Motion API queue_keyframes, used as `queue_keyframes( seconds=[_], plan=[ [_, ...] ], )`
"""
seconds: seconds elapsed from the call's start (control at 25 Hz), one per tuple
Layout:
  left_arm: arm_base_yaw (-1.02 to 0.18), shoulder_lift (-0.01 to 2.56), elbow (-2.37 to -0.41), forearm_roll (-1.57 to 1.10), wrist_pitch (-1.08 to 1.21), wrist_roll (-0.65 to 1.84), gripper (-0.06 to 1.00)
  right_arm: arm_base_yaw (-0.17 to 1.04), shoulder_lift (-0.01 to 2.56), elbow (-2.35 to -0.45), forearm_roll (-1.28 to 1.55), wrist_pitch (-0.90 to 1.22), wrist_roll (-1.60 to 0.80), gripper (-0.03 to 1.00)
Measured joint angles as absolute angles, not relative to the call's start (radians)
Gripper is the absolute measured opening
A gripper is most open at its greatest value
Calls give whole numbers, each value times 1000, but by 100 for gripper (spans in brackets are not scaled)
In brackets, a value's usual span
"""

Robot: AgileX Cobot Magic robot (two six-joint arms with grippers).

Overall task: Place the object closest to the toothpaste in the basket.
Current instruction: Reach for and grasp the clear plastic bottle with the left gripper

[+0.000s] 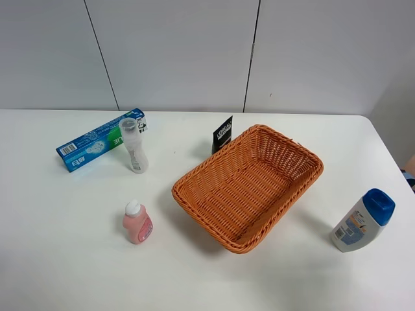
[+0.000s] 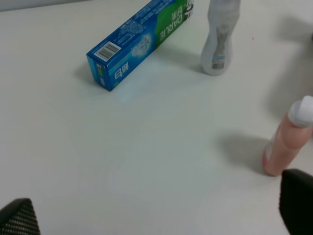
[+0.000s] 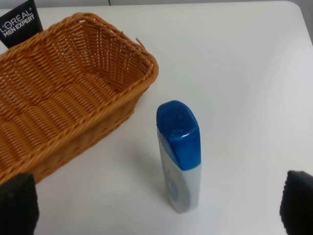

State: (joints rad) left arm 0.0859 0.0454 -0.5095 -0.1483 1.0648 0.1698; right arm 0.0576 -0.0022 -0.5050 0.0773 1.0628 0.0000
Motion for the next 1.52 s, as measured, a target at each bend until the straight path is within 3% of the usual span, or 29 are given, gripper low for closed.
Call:
queue_keyframes(
  seconds=[0.56,0.72,1.04,1.52],
  plan=[
    [86,68,-509,-148,1064,163,99,58,-2,-505,77,1063,0,99],
    [86,235,-534,-156,992,156,99,58,-2,-505,77,1063,0,99],
    [86,697,-566,-433,582,247,99,58,-2,-505,77,1063,0,99],
    [86,1087,-559,-854,422,673,99,58,-2,-505,77,1063,0,99]
  ],
)
